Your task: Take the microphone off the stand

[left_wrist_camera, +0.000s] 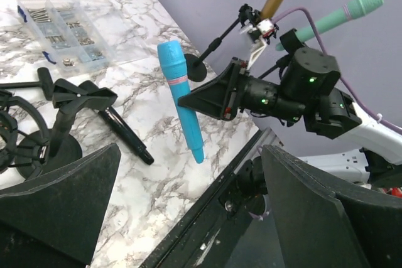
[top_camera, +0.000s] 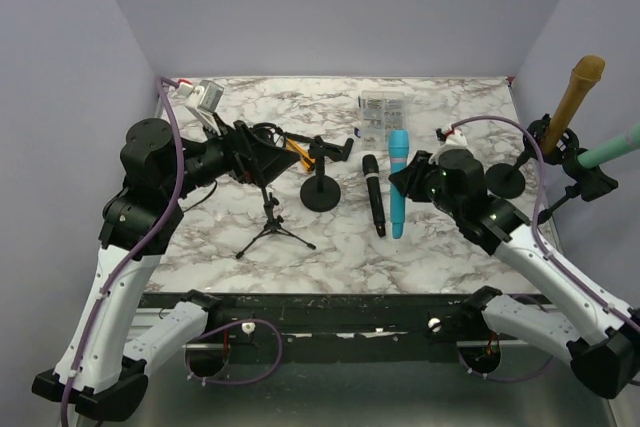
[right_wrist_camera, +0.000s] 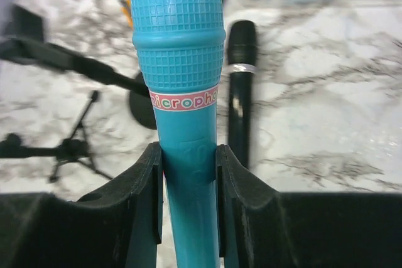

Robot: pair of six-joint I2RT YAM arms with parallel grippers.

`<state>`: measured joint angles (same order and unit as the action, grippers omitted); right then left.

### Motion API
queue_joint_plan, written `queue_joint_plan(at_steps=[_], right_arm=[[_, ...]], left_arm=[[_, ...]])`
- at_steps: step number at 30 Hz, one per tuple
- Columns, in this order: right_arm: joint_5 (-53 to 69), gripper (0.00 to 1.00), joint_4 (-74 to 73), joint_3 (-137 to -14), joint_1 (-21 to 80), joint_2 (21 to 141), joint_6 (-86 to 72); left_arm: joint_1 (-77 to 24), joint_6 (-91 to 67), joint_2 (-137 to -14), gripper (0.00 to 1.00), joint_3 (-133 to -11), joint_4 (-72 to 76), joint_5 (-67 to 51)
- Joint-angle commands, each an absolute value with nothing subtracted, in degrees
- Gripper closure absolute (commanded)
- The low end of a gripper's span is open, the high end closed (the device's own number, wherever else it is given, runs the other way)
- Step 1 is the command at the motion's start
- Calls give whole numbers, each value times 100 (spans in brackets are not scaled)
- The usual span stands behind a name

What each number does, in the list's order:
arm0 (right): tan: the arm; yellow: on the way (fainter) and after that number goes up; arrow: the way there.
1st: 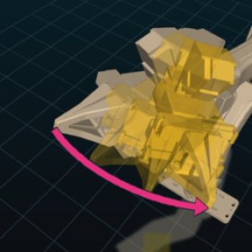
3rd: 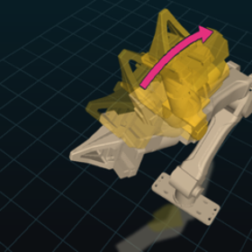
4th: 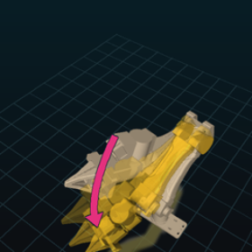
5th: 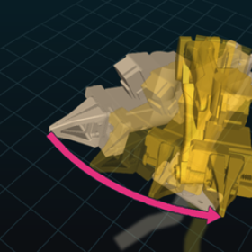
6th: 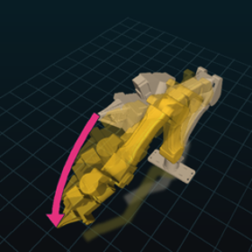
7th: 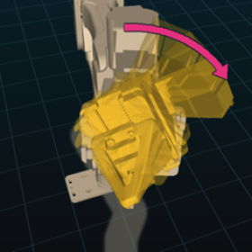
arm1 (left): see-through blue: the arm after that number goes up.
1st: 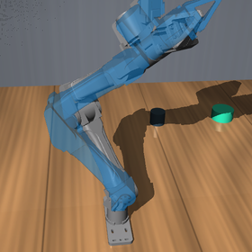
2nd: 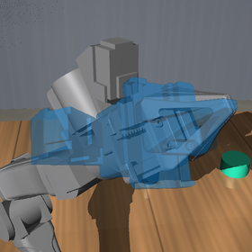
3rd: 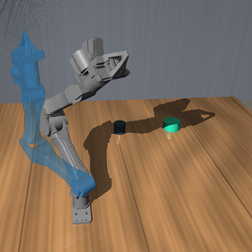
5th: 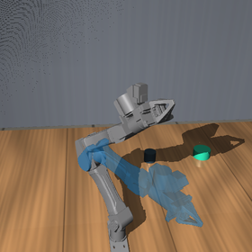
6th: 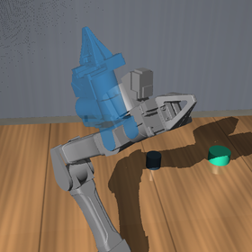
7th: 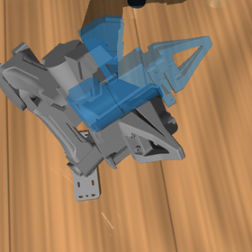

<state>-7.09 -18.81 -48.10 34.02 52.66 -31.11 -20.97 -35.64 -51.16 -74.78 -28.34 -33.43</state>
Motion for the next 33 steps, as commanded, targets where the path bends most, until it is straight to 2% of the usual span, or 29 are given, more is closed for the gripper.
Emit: queue_joint_plan(at_steps=[1,6,11,21,33], right_arm=[[-2173,99,-2302,-4995,3391,6146,-2692],[-2496,99,-2316,-5457,3297,7391,-2226],[-2104,99,-2164,-5757,3040,8234,-2041],[-1691,99,-1726,-6021,2920,9148,-1980],[-1577,99,-1448,-5865,2821,9656,-1984]], left_arm=[[-1840,-3806,-5072,1,-7265,-2583,-3578],[-1691,-3711,-4893,1,-7180,-2741,-3602],[-1566,-3537,-4778,2,-7188,-2966,-3556],[-1538,-2896,-4651,1,-7355,-3543,-2813],[-1538,-2653,-4504,1,-7281,-3832,-2509]])
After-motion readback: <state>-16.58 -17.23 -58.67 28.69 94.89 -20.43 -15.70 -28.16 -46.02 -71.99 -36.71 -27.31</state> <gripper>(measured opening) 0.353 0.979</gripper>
